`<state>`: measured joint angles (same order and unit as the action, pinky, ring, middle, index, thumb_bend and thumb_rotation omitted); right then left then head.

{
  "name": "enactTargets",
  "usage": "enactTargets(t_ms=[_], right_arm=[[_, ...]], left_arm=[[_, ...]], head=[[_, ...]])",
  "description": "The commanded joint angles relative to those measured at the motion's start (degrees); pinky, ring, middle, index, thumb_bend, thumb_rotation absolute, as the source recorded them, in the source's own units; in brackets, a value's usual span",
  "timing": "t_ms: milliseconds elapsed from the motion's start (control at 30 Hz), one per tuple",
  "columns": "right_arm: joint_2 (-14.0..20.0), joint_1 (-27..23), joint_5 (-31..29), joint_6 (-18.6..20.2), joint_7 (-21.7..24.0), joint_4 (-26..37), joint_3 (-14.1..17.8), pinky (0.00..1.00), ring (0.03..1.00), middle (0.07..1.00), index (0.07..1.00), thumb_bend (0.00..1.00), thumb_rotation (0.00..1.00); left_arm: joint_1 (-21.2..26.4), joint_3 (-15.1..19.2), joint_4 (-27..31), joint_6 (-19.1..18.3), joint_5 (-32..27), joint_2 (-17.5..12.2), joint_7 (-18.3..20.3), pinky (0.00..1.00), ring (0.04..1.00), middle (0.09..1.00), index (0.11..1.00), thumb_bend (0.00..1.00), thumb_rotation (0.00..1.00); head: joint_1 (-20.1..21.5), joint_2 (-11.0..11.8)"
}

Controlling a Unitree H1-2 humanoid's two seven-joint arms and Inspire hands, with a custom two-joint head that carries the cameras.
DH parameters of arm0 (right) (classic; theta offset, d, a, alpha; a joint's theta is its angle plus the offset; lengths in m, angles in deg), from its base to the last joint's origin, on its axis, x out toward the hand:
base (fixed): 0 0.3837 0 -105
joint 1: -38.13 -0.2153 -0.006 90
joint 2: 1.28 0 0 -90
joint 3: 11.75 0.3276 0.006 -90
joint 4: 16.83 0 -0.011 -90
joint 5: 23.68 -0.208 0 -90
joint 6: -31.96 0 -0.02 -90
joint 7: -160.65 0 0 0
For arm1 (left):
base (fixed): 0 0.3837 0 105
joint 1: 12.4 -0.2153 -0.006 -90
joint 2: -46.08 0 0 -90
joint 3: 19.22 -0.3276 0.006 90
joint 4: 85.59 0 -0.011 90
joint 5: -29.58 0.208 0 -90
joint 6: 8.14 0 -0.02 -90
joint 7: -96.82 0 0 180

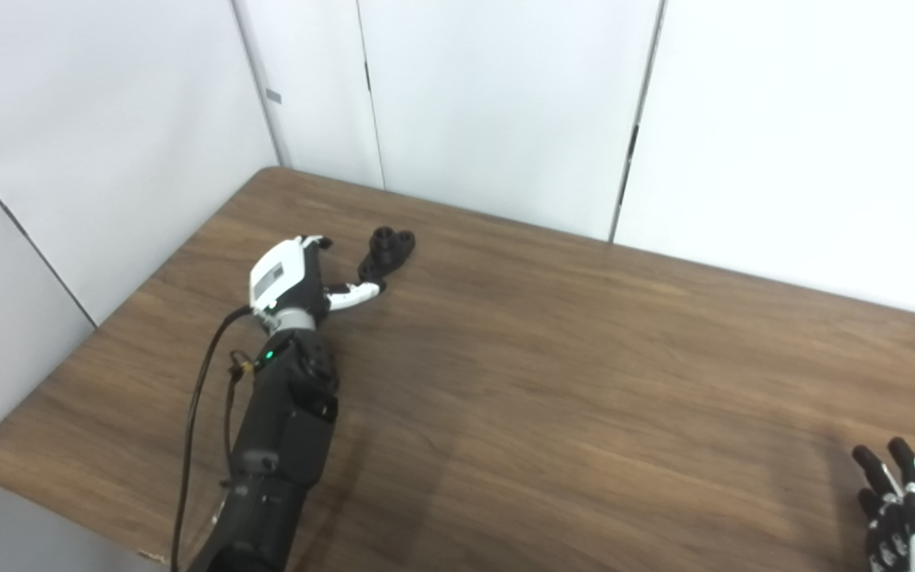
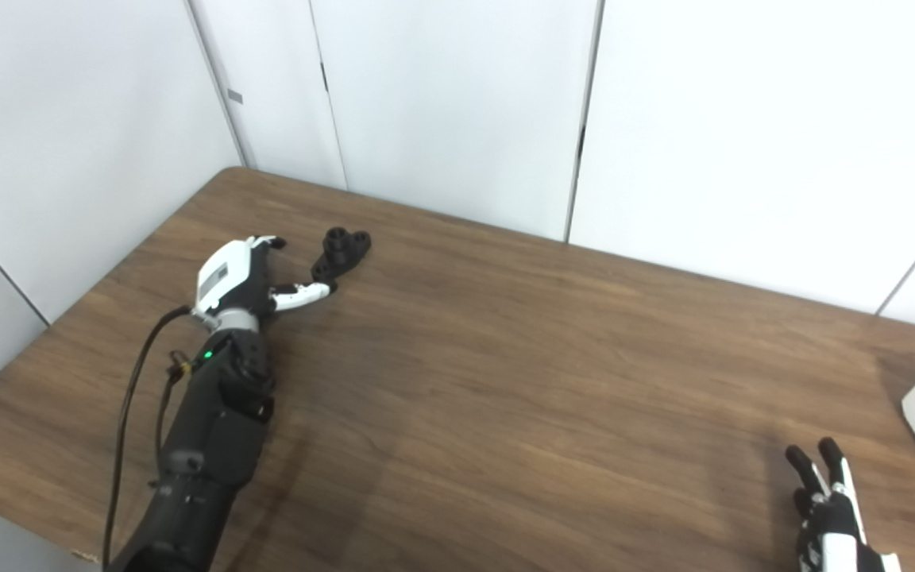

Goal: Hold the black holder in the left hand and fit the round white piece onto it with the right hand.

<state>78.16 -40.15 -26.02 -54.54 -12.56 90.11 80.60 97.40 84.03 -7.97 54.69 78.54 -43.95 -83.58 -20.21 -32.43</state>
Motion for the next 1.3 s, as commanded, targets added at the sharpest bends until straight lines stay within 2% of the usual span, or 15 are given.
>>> enactTargets(t_ms=[0, 433, 767, 933, 1100, 1267], right_arm=[[0.07, 7.02, 0.99, -0.33, -0.01, 1.34, -1.35, 1.0, 1.0, 0.925, 1.0, 0.64, 1.0], [0.26, 7.14, 2.14, -0.99, -0.02, 1.45, -1.31, 1.0, 1.0, 0.923, 1.0, 0.64, 1.0], [-0.07, 6.92, 2.08, -0.28, -0.24, 2.07, -1.15, 1.0, 1.0, 0.922, 1.0, 0.61, 1.0], [-0.21, 7.19, 1.91, -0.48, -0.2, 1.97, -1.24, 1.0, 1.0, 0.918, 1.0, 0.62, 1.0], [-0.29, 7.36, 2.16, 0.15, -0.2, 2.94, -1.51, 1.0, 1.0, 0.922, 1.0, 0.61, 1.0], [-0.18, 7.19, 2.3, 0.13, -0.21, 3.05, -1.58, 1.0, 1.0, 0.92, 1.0, 0.62, 1.0]], left_arm=[[3.59, -0.74, -0.85, 0.29, -0.14, -2.26, -3.0, 1.0, 1.0, 0.951, 0.838, 0.87, 0.39], [5.96, -6.6, -9.14, 0.5, -4.32, -3.96, -9.28, 1.0, 1.0, 0.944, 0.815, 0.89, 0.34], [5.31, -9.53, -9.0, 0.9, -8.67, -5.16, -11.2, 1.0, 0.994, 0.939, 0.777, 0.85, 0.31], [4.58, -10.22, -8.35, 1.16, -10.3, -5.78, -12.26, 1.0, 0.981, 0.926, 0.729, 0.85, 0.29], [3.8, -9.89, -7.6, 1.99, -12.09, -5.92, -13.46, 1.0, 0.977, 0.917, 0.681, 0.85, 0.24], [3.02, -9.97, -7.38, 4.03, -12.97, -6.21, -16.48, 1.0, 0.967, 0.888, 0.582, 0.84, 0.13]], head=[[0.35, -0.14], [1.17, -0.54], [1.48, -0.3], [1.96, 0.31], [2.36, 0.0], [2.35, -0.28]])
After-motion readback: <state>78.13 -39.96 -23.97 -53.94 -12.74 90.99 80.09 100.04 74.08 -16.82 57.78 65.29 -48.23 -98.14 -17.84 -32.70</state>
